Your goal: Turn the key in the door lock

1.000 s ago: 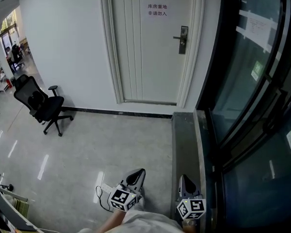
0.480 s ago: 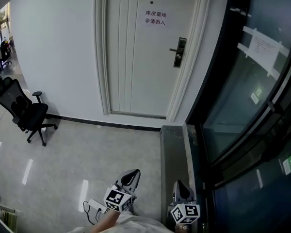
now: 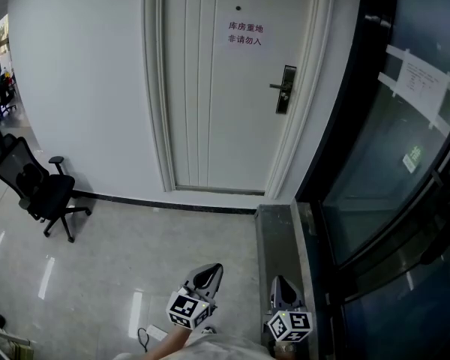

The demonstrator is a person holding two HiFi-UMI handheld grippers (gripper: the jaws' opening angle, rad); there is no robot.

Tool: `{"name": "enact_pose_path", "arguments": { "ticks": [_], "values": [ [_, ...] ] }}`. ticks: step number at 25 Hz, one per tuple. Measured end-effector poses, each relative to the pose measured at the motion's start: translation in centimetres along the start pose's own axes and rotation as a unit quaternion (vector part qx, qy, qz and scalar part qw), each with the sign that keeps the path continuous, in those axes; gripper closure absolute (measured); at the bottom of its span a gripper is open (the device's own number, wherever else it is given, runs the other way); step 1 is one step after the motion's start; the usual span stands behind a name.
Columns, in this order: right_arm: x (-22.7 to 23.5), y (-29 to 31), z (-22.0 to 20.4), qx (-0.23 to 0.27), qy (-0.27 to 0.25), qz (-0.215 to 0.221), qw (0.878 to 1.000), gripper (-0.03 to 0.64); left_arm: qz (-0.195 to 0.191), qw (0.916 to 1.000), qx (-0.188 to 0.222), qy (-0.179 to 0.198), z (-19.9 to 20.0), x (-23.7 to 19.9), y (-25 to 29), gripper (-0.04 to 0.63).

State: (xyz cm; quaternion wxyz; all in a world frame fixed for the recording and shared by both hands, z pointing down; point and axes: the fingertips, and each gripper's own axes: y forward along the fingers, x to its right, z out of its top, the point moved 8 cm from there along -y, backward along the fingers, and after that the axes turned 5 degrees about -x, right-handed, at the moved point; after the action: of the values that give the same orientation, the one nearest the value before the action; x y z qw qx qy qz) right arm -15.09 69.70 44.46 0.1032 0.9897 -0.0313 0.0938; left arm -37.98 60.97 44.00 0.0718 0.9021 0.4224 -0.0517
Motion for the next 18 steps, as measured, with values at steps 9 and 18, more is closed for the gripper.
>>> {"name": "enact_pose_path", "arguments": {
  "ticks": [9,18],
  "values": [
    [0.3,3.1,0.0,-0.007,0.006,-0.037,0.999,0.615,0.01,0.9998,-0.018,-0.001,-0.9,-3.7,1.1,0.589],
    [5.3,5.9,0.2,-0.017,0.02,-0.084,0.996,0.615,0.055,0.998,-0.031,0.004,-0.7,-8.4,4.5,0.589]
  ]
}}
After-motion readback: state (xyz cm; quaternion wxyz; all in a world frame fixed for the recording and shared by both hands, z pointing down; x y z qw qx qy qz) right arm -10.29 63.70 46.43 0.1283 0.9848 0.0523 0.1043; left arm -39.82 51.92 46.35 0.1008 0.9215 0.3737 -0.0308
